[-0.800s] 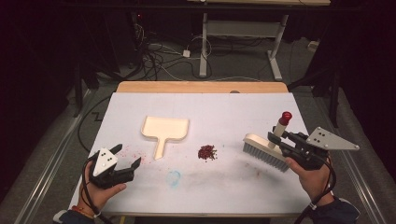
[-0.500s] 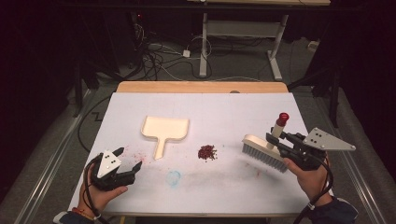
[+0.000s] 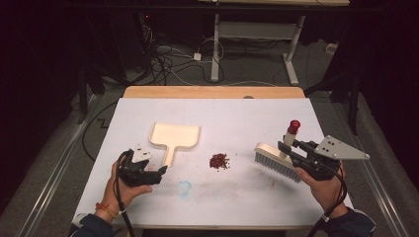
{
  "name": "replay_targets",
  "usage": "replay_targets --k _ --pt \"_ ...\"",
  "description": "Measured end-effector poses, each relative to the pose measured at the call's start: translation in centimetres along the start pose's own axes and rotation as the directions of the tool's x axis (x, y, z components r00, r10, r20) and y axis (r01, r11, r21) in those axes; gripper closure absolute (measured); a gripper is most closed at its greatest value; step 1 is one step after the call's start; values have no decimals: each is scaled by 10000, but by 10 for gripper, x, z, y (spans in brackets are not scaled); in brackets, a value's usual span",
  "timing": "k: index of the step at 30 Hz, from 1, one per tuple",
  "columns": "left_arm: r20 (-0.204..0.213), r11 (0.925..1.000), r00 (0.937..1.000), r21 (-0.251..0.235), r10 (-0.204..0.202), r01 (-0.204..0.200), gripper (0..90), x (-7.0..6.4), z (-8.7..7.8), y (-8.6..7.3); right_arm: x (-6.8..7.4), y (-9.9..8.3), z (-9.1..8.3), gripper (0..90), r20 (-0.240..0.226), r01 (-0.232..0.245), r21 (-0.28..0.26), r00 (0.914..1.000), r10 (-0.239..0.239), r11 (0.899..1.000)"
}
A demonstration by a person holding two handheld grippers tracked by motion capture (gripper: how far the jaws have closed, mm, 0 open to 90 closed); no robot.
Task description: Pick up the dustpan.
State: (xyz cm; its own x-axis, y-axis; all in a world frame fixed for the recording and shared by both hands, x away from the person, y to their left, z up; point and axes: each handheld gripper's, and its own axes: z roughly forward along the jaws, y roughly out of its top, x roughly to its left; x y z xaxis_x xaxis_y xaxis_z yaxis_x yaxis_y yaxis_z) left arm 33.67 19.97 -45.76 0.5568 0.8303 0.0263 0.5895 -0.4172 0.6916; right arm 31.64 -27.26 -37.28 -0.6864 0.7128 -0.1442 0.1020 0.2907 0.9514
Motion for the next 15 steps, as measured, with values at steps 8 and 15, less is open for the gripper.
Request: replay_targets --k 8,15 --pt "-187 9899 9970 1187 -756 773 240 4 42 23 1 -1 1 701 13 -4 101 10000 4 9999" --pt "-217 9748 9891 1675 -1459 1475 361 9 62 30 -1 -3 3 701 -169 -155 218 9997 158 9996"
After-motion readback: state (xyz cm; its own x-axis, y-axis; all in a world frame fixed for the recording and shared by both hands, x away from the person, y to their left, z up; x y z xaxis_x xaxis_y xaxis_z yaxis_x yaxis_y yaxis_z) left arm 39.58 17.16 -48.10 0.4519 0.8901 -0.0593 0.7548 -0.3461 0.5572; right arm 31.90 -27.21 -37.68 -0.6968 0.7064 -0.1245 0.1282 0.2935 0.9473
